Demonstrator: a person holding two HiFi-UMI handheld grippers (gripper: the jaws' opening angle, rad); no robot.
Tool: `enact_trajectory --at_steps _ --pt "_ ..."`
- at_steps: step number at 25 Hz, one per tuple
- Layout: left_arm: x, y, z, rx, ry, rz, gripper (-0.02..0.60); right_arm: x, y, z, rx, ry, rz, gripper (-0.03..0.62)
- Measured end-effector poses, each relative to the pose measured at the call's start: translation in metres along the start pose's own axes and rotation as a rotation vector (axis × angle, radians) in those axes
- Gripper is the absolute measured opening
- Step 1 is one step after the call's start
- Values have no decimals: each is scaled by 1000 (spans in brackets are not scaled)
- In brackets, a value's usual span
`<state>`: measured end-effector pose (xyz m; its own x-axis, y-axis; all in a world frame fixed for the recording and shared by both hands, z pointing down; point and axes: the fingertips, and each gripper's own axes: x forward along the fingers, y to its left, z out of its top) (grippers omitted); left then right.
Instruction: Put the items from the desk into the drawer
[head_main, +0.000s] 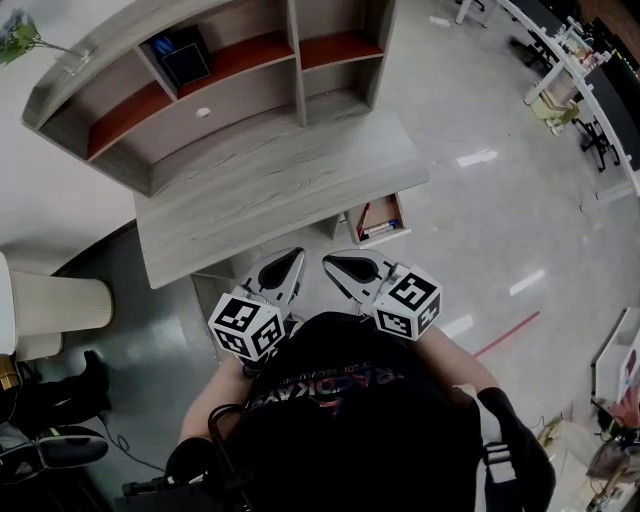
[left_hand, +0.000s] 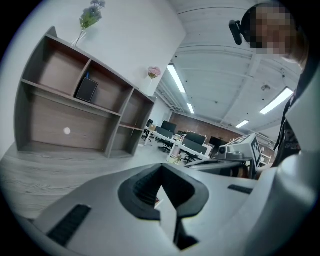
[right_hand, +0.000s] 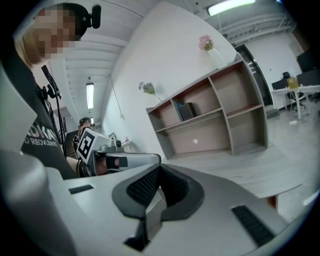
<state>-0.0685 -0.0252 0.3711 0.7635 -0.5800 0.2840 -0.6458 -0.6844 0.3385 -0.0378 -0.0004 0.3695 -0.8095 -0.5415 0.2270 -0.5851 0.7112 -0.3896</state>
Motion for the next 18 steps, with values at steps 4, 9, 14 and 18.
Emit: enact_trajectory --at_steps 4,9,14,18 --pt "3 -2 0 7 7 -7 9 -4 -8 1 29 -17 -20 17" --pt "8 -5 -1 20 17 -13 9 -10 -17 2 62 -38 -39 17" --pt "11 -6 -3 17 28 -19 9 -11 -24 2 91 -47 -49 17" --pt "12 -5 -4 6 30 -18 9 -10 -26 1 102 -45 -51 17"
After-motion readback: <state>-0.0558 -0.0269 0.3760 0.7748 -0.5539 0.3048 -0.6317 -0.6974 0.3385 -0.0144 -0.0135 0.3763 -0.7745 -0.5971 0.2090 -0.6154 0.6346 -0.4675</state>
